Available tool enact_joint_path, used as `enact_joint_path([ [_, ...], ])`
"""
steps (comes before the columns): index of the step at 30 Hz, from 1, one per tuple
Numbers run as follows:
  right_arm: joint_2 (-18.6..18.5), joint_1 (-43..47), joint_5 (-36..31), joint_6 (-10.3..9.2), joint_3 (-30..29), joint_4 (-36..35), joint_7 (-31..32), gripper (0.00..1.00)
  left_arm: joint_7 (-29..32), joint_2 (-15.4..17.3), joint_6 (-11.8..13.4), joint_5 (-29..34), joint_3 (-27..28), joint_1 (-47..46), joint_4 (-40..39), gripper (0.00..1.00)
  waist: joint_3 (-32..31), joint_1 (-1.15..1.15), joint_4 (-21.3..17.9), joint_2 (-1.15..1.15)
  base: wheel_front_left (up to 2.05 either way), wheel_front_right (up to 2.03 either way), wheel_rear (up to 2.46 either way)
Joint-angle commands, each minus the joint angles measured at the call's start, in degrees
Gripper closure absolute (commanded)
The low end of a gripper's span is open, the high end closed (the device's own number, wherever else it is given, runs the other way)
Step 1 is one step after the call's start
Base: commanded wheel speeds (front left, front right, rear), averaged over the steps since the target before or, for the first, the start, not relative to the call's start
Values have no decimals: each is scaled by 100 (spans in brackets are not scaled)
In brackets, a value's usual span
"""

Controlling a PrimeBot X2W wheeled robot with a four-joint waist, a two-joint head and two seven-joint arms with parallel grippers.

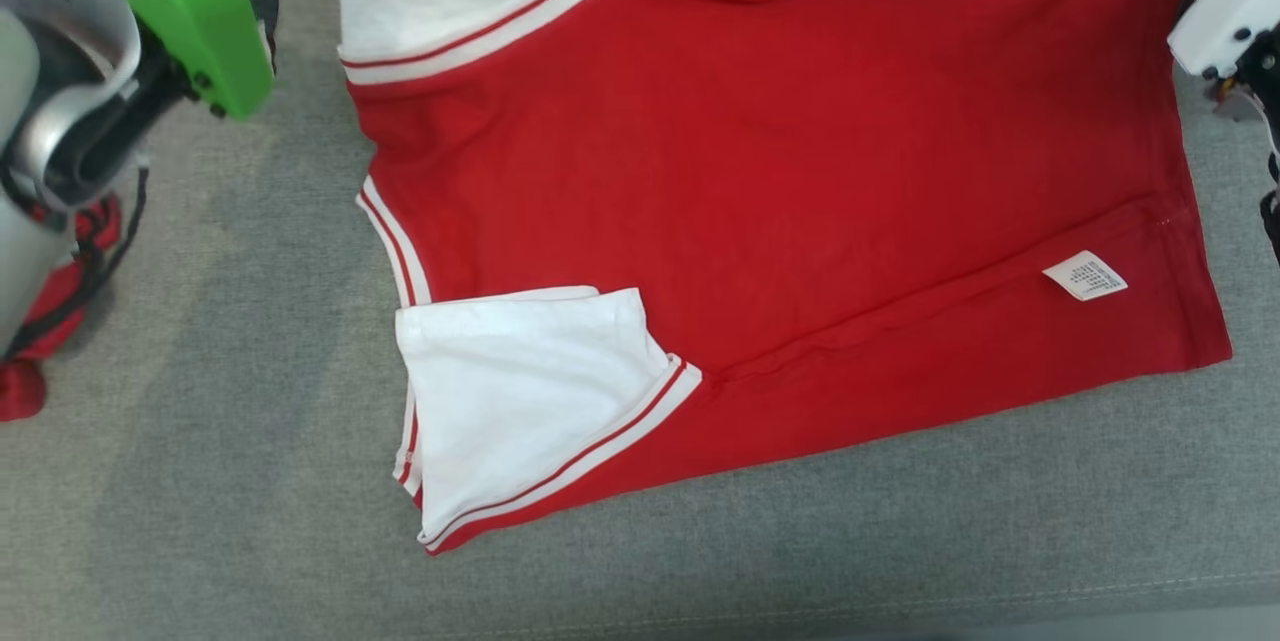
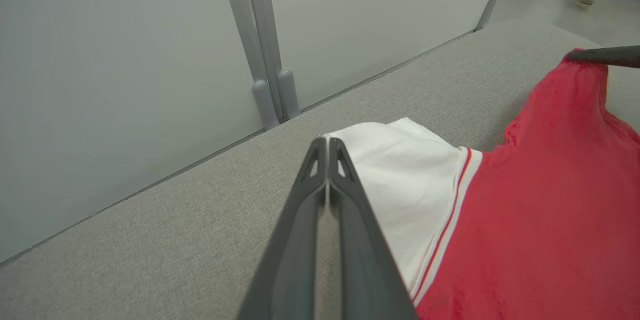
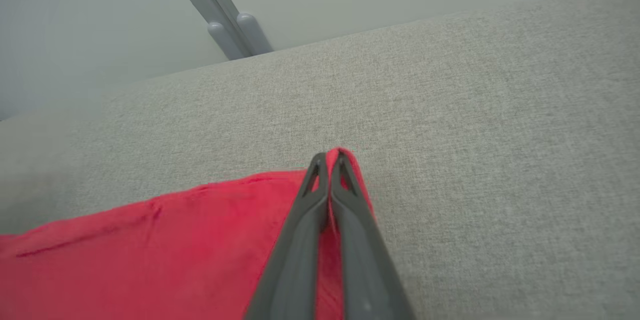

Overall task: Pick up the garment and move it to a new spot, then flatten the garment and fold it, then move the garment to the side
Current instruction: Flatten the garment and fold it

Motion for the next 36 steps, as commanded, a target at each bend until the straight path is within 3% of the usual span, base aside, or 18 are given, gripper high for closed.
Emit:
enact_joint_path([
  [1, -94, 208, 125, -2, 5, -136, 40, 100, -57, 81, 32, -96, 12, 219, -144, 100, -125, 0, 108, 0, 0, 0, 0],
  [10, -461, 1215, 631, -2, -184, -991, 262, 100, -358, 545, 358, -567, 44, 1402, -1427, 100, -422, 0, 312, 0, 0, 0, 0],
  [23, -829, 2518, 1092, -2, -563, -1865, 435, 100, -788, 1237, 1033, -1197, 34, 2974, -3169, 100, -649, 0, 451, 0, 0, 0, 0],
  [36, -794, 3583, 1299, -2, -809, -2244, 454, 100, -1272, 1271, 1264, -1472, -291, 4119, -3630, 100, -792, 0, 532, 0, 0, 0, 0],
])
